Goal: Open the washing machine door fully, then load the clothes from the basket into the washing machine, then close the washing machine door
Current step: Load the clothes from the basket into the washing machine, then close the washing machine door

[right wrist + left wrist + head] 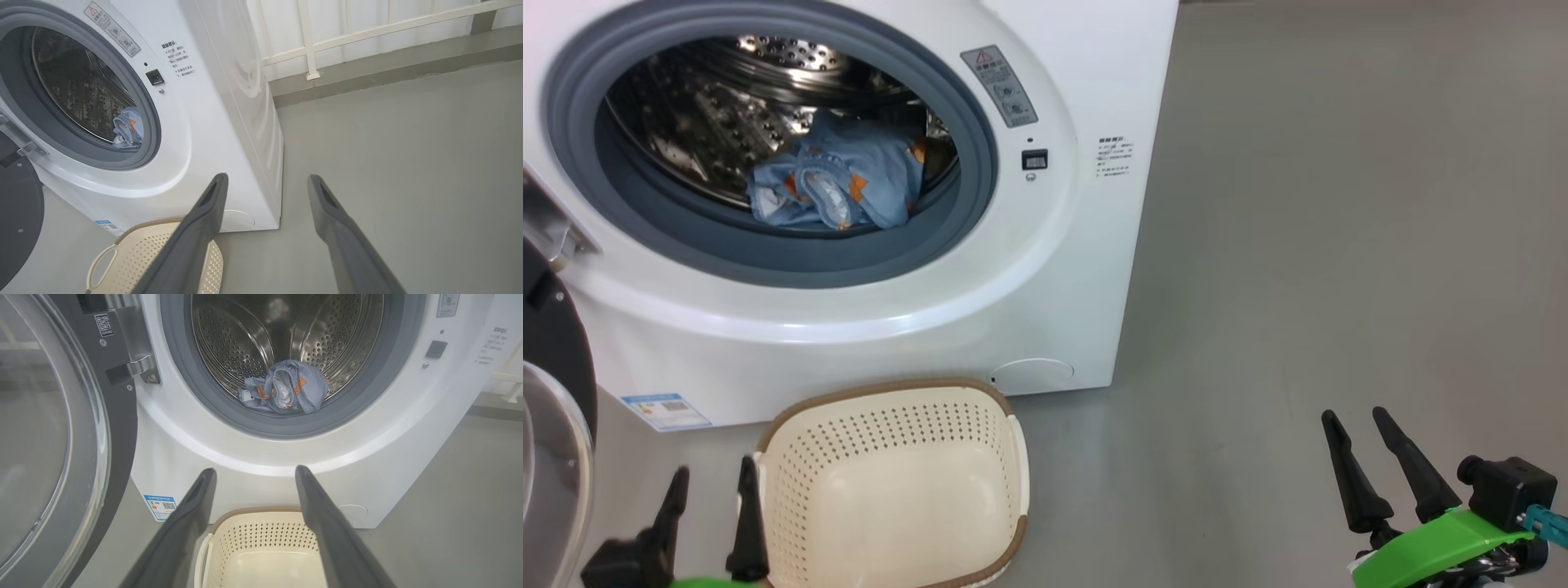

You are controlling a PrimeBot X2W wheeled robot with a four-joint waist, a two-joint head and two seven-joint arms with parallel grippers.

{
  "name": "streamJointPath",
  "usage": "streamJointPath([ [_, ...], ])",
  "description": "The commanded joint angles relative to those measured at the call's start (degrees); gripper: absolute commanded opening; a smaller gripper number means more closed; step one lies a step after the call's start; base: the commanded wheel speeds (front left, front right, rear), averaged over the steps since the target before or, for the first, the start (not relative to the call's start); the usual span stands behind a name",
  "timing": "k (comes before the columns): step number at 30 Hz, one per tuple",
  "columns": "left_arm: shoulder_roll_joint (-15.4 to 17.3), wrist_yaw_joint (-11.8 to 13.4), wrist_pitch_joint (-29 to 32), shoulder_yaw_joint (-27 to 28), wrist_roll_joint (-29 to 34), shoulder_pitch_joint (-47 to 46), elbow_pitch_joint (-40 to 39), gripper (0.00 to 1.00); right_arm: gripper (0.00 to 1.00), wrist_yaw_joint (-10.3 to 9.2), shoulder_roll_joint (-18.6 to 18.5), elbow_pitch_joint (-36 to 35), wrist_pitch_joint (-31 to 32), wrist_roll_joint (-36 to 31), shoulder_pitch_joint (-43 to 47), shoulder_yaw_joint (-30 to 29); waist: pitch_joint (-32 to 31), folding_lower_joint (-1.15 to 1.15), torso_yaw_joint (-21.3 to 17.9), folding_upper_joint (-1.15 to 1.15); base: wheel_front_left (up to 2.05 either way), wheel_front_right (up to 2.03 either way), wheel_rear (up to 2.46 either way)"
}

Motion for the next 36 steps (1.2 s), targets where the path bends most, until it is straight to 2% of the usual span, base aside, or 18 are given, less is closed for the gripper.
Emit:
streamJointPath([
  [1,1.14,-0.15,-0.37,2.22,0.22,0.47,-2.22,1.00,1.00,0.09,-1.05,-1.47,-0.44,-0.15,1.09,0.90,-0.63,0.00,-0.28,0.00,0.00,0.00,0.00],
  [7,0.69,-0.15,-0.37,2.80,0.11,3.81,-4.96,1.00,1.00,0.09,-1.33,-1.82,-0.44,-0.08,2.47,0.19,-1.38,0.00,-0.21,0.00,0.00,0.00,0.00],
  [24,0.16,-0.15,-0.37,3.35,0.00,4.51,-6.00,1.00,1.00,0.09,-1.30,-1.91,-0.44,-0.28,2.66,0.72,-1.92,0.00,-0.49,0.00,-0.06,0.05,0.01],
  [36,0.10,-0.15,-0.37,3.43,0.33,4.64,-6.65,1.00,1.00,0.09,-1.03,-2.05,-0.44,-0.36,2.63,0.68,-1.60,0.00,-0.48,0.00,-1.16,1.12,0.04],
])
